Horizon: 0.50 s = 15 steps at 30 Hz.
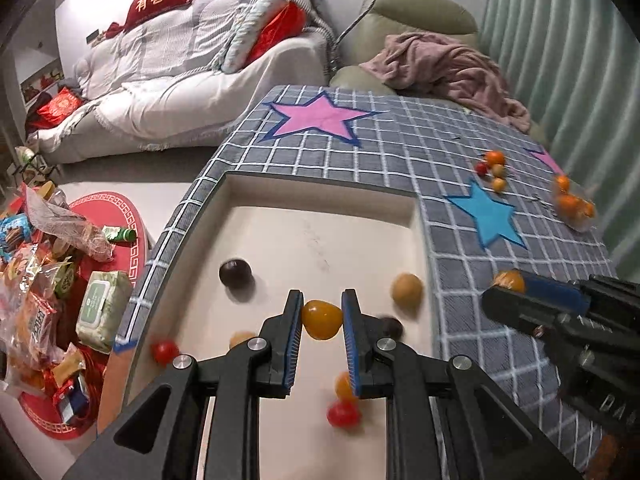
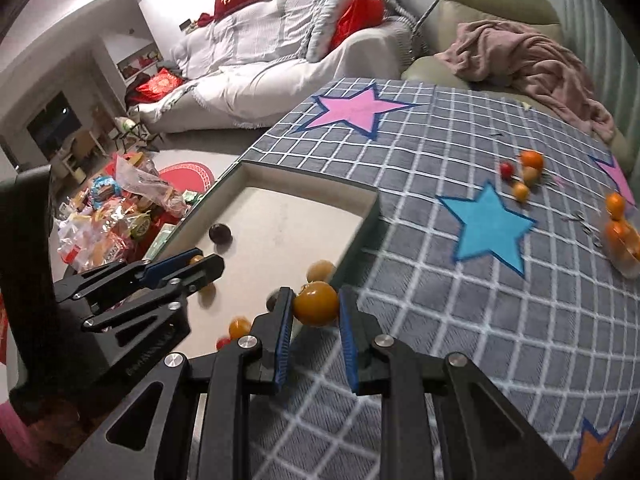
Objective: Organize fruits
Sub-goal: 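Carry both orange cherry tomatoes over the white tray, then open both tools to drop the orange tomatoes into the tray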
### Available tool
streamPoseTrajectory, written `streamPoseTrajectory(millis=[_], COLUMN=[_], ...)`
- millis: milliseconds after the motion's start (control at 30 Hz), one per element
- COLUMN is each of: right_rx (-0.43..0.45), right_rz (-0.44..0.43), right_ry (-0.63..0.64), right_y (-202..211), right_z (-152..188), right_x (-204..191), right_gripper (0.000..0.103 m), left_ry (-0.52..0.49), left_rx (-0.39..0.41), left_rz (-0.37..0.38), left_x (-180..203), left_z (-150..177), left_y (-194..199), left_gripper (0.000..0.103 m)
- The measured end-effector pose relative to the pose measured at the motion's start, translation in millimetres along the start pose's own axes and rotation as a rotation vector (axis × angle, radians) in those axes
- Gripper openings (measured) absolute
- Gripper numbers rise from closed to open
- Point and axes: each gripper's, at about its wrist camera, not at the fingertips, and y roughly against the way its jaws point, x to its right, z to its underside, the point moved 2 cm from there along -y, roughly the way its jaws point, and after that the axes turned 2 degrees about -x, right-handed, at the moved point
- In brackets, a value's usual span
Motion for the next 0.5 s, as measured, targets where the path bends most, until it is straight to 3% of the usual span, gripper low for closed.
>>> streamPoseTrajectory(millis=[200, 500], right_rx=[-0.034, -0.116], right_rz=[0.004, 0.001], right_ry=[0.035, 0.063], right_y=[-43.6, -94.1], right_z=[-29.8, -43.1], right_x=[-2.2, 5.1], right_gripper=[0.025, 0.025], left_ry=[0.022, 0.034], left_rx=[-0.070, -0.151], left_rz=[-0.034, -0.066], left_x=[-7.6, -16.0], left_z=[-23.1, -39.3], left_y=[-36.9, -86.1], left_gripper=[0.021, 0.021])
